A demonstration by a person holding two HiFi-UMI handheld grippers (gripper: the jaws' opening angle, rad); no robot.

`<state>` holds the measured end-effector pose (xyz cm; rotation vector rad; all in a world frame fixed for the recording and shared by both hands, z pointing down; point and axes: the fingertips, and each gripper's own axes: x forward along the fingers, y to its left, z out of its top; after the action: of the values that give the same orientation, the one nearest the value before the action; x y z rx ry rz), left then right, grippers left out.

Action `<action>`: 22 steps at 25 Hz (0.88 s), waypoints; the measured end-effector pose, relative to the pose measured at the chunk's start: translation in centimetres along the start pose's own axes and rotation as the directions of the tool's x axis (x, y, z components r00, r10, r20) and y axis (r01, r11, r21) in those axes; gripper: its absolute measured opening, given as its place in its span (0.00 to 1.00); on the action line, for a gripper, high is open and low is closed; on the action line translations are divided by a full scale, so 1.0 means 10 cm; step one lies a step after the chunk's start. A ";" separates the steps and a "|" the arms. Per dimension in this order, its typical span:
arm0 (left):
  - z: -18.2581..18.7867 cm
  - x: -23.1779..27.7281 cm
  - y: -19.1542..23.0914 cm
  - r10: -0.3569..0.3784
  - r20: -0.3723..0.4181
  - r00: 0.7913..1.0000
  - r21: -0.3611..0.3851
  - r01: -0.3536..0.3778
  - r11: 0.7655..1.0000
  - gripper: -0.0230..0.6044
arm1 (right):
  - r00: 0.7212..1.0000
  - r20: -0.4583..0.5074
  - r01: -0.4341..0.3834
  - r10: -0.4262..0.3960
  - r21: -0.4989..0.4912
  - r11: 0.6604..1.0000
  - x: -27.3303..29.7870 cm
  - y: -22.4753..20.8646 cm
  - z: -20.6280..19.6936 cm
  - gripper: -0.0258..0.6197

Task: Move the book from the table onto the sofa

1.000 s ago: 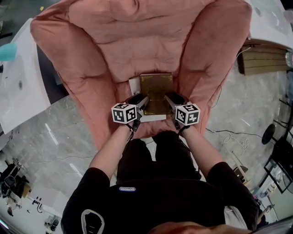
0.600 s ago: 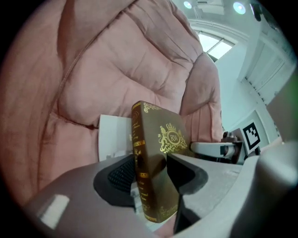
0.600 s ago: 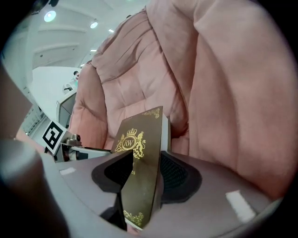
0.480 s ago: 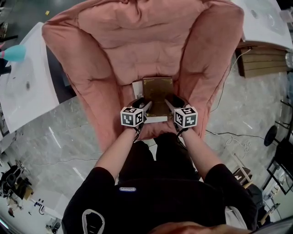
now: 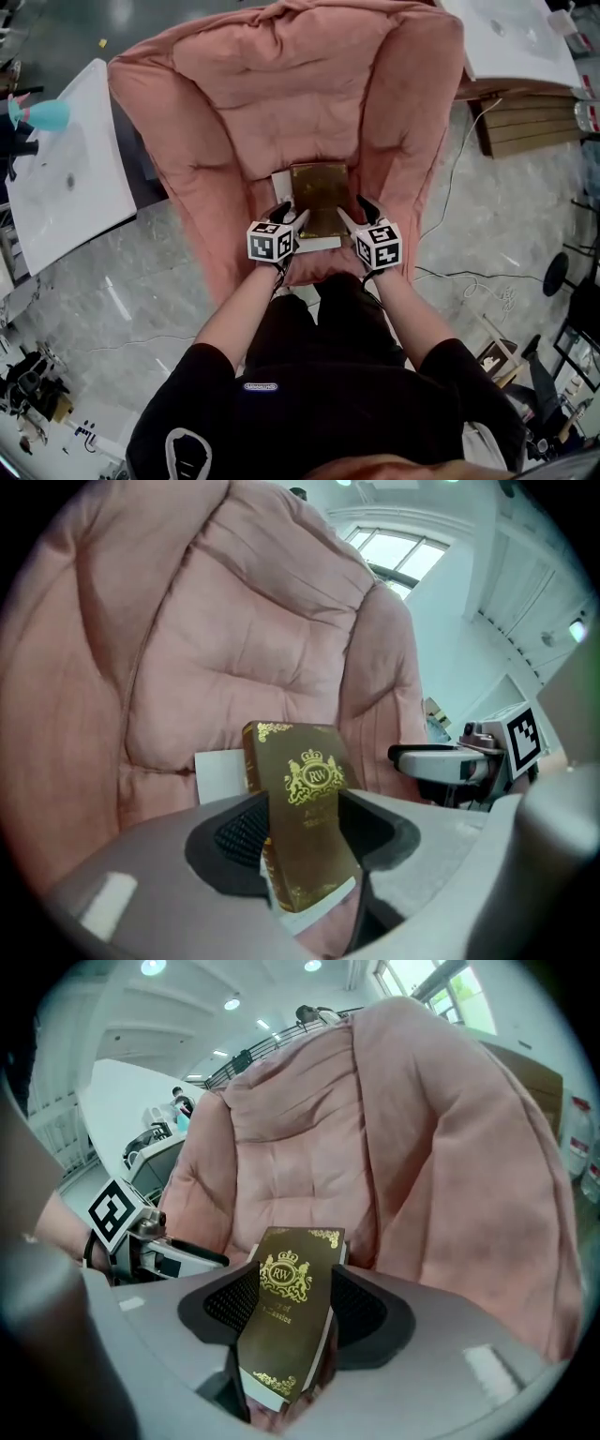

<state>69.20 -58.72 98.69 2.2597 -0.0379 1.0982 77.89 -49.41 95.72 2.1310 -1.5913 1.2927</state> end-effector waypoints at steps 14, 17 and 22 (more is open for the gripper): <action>0.52 -1.17 -0.82 -0.016 0.039 0.999 0.074 0.013 0.997 0.41 | 0.992 0.105 -0.044 0.064 -0.185 0.982 -1.37 0.87 0.95 0.46; 0.59 -1.44 -0.98 -0.023 0.037 0.999 0.094 0.019 0.995 0.41 | 0.988 0.130 -0.055 0.082 -0.194 0.979 -1.70 1.01 1.14 0.46; 1.03 -1.85 -1.18 -0.030 0.105 0.994 0.149 0.014 0.989 0.41 | 0.966 0.232 -0.053 0.113 -0.250 0.967 -2.23 1.18 1.79 0.46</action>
<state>67.59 -59.07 74.50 2.4438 0.0253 0.9972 76.21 -49.53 64.82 2.1540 -1.8450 0.8261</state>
